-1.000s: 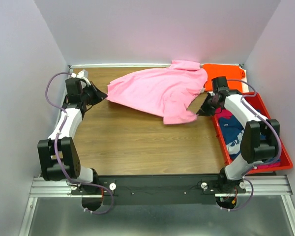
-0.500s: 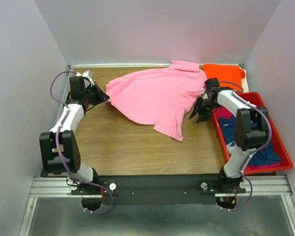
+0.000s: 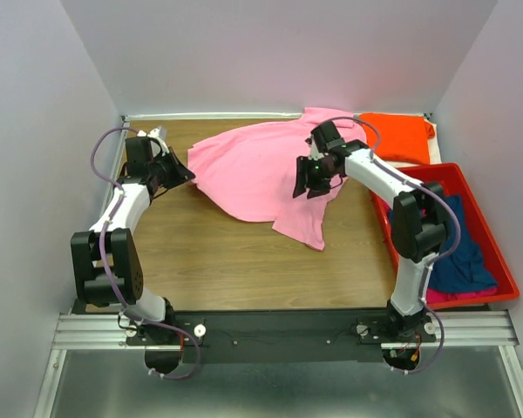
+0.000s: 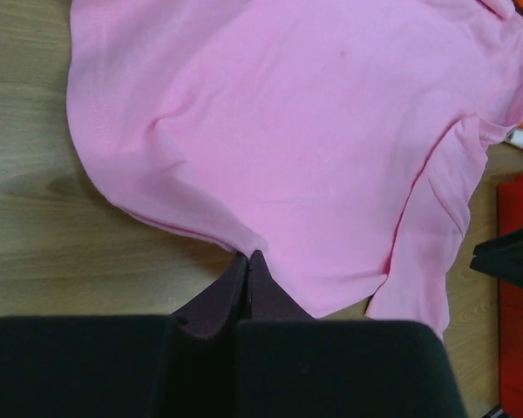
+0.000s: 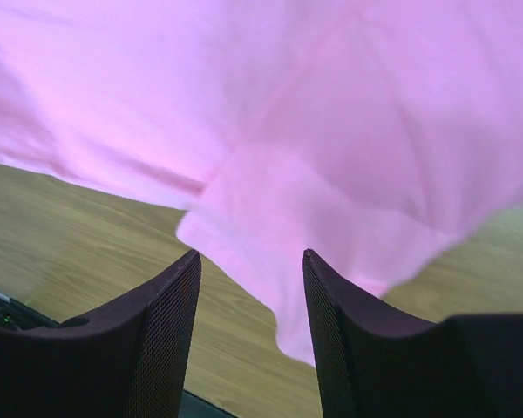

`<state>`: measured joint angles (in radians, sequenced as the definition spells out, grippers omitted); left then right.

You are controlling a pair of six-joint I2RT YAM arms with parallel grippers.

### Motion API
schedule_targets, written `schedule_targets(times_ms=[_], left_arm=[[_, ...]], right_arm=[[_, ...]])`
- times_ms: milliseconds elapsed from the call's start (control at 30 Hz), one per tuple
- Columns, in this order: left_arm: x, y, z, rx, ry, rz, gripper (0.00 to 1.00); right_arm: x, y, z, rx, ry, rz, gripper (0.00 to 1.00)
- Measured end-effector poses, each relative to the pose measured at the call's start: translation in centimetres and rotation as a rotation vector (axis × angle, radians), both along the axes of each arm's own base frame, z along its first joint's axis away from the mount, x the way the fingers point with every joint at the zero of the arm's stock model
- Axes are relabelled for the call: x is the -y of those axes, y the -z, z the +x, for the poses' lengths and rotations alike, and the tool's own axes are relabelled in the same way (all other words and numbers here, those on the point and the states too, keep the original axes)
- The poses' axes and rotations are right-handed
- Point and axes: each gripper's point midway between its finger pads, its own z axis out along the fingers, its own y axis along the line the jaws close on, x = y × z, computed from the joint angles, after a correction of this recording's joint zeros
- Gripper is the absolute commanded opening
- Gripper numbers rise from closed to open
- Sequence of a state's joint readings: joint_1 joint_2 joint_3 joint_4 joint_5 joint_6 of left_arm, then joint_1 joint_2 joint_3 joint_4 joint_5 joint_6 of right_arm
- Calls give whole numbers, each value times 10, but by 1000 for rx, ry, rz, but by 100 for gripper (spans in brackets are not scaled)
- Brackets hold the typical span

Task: Fold and stack the t-shirts
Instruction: Flatten the tshirt out

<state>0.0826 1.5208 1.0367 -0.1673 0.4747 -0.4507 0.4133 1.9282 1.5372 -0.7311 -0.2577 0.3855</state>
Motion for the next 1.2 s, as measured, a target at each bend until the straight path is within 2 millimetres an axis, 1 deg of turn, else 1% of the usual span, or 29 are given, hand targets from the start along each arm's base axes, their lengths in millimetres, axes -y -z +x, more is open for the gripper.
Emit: schedule_targets(times_ms=[67, 133, 167, 200, 300, 367, 433, 600, 800, 1067, 1200], left_arm=[[0, 2, 0, -3, 2, 3, 0], [0, 3, 0, -5, 5, 7, 0], [0, 4, 0, -5, 7, 9, 0], [-1, 5, 0, -5, 9, 11, 0], [-1, 5, 0, -4, 12, 16, 0], [-1, 6, 0, -4, 14, 19, 0], [-1, 6, -1, -4, 17, 22, 0], [-1, 11, -4, -14, 25, 30, 0], [-2, 14, -6, -20, 32, 39, 0], [-2, 15, -7, -23, 36, 44, 0], [-2, 15, -7, -25, 36, 45, 0]], right_arm=[[-16, 1, 2, 21, -54, 2, 55], [-35, 10, -4, 21, -119, -5, 53], [-41, 13, -6, 19, -140, -9, 53], [-51, 20, -13, 11, -177, -17, 52], [-68, 32, -29, -4, -251, -34, 52], [-80, 35, -41, -3, -301, -41, 51], [-86, 35, -47, 2, -329, -43, 51], [-93, 44, -55, 8, -367, -79, 49], [-90, 54, -57, 27, -361, -149, 48], [-82, 68, -58, 20, -349, -213, 45], [-84, 69, -59, 30, -353, -227, 44]])
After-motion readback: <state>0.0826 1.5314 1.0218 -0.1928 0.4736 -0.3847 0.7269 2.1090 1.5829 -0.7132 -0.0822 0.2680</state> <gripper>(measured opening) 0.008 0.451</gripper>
